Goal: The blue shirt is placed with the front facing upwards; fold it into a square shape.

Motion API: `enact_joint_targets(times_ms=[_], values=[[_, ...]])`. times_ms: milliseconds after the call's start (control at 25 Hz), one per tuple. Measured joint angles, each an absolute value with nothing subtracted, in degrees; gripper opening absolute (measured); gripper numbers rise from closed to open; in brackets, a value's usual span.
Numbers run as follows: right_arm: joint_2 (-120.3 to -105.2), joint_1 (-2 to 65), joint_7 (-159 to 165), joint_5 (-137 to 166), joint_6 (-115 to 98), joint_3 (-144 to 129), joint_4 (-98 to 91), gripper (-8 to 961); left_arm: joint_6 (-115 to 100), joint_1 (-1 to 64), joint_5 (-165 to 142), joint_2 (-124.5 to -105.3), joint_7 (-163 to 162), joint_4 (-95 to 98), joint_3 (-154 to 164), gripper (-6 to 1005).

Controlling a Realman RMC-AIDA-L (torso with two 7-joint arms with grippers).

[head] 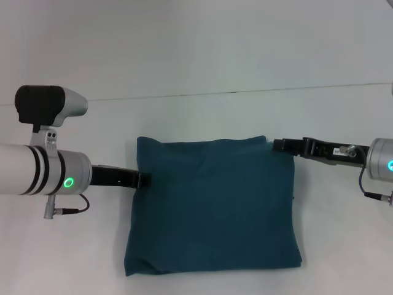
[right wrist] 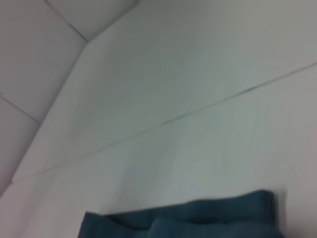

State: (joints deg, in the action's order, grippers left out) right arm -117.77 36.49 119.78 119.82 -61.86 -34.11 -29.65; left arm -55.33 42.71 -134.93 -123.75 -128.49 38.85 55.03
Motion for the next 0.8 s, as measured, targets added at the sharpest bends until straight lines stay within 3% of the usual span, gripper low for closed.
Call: enact_joint_targets(times_ms=[160, 280, 440, 800], values=[[-117.31, 35.4, 117.78, 117.42, -62.77, -33.91, -30.26, 453, -55.53, 42.71, -134.95, -123.65, -128.81, 38.94, 54.38, 65], [-117.21, 34.66, 116.96, 117.07, -64.9, -33.91, -31.93, 699, -55.99, 42.57, -134.89, -123.54, -128.85, 39.71, 53.05, 121], [-117.21, 34.19, 114.71, 116.25, -70.1, -33.94, -33.79, 698, -56.41, 41.07, -134.7, -123.73, -129.21, 42.93, 51.62, 275], [-116.61, 34.96, 113.15, 118.35, -75.93, -36.6, -33.35, 611, -65.72, 34.62, -127.27, -123.82, -127.31, 52.11, 49.61, 462]])
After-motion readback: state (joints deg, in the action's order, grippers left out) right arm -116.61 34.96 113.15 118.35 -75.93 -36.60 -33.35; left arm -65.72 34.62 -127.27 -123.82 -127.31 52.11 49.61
